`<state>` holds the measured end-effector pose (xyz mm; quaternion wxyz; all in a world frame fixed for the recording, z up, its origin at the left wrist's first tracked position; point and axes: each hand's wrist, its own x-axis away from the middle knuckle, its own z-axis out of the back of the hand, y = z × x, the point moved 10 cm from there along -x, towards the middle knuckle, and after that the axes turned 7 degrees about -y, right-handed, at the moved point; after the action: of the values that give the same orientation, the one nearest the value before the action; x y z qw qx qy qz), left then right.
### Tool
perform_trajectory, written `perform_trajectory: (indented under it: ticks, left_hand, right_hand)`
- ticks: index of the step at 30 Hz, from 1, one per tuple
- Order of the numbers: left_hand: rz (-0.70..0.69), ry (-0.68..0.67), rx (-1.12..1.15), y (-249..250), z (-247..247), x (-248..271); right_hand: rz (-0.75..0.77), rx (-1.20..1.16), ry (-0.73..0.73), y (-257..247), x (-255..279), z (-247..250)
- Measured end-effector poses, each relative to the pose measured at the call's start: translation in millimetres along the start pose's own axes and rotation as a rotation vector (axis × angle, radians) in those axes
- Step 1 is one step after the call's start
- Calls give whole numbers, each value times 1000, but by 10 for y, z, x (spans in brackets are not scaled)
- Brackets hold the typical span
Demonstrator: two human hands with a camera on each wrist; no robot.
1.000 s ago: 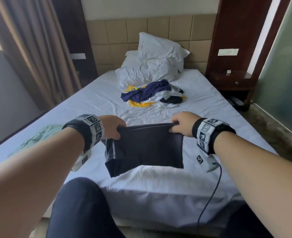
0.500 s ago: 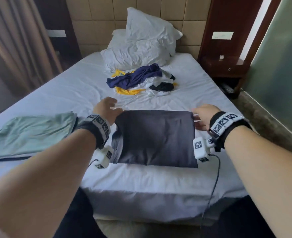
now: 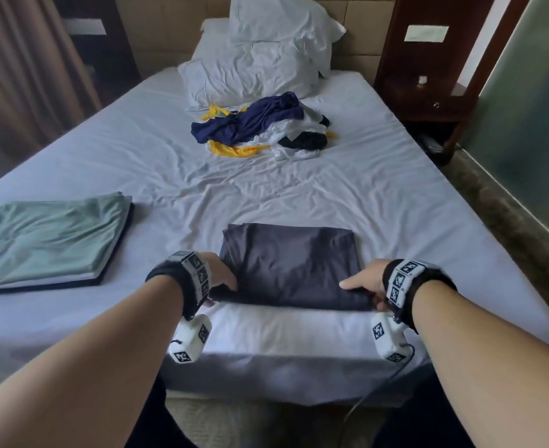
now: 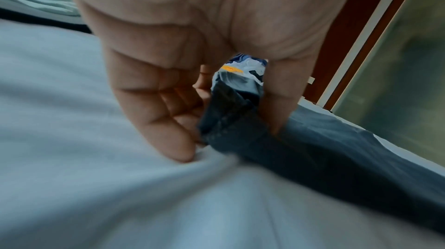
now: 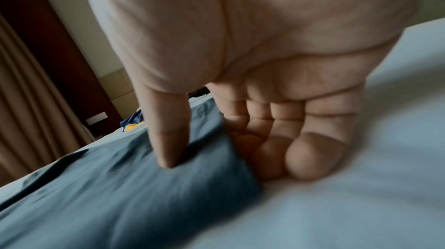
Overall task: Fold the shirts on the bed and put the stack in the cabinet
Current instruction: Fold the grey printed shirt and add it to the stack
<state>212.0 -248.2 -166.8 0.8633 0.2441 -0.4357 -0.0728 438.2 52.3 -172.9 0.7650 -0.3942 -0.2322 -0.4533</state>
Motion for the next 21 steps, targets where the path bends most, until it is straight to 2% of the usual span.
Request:
perform_trajectory:
  ticks: [4, 7, 8, 9, 11, 13, 15, 21]
  left_hand:
    - [4, 18, 96, -158, 131, -101]
    - [-33, 107, -13, -312, 336, -468]
    - [-35, 103, -22, -333, 331, -518]
    - [-49, 91, -22, -336, 314, -532]
    - [-67, 41, 2, -242, 196, -238]
    - [-35, -59, 98, -244, 64, -95]
    - [-15, -163, 191, -275, -4, 18]
    - [-75, -257, 203, -209, -14, 83]
  right_hand:
    - [-9, 111, 63, -2, -6, 5]
    - [1, 104, 68, 12, -12, 20]
    - [5, 35, 53, 27, -19, 4]
    - [13, -56, 20, 48, -6, -40]
    - [-35, -195, -54, 173, 34, -176]
    - [-69, -209, -91, 285, 34, -293]
    - [-41, -226, -79, 313, 10, -302]
    - [-61, -255, -83, 334, -31, -289]
